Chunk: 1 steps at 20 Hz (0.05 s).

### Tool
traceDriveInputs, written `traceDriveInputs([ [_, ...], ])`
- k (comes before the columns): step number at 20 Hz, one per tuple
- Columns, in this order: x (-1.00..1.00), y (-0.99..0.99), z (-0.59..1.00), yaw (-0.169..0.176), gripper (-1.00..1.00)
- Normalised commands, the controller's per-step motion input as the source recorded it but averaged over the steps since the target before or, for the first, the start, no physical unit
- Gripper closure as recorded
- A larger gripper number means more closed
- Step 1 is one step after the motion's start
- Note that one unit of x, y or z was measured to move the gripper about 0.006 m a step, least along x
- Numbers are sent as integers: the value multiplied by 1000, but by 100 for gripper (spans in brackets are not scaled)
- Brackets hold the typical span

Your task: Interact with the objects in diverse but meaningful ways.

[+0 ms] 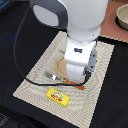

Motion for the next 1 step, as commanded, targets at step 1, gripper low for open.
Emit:
traceDriveInputs([
  [1, 0, 614, -106, 156, -100],
])
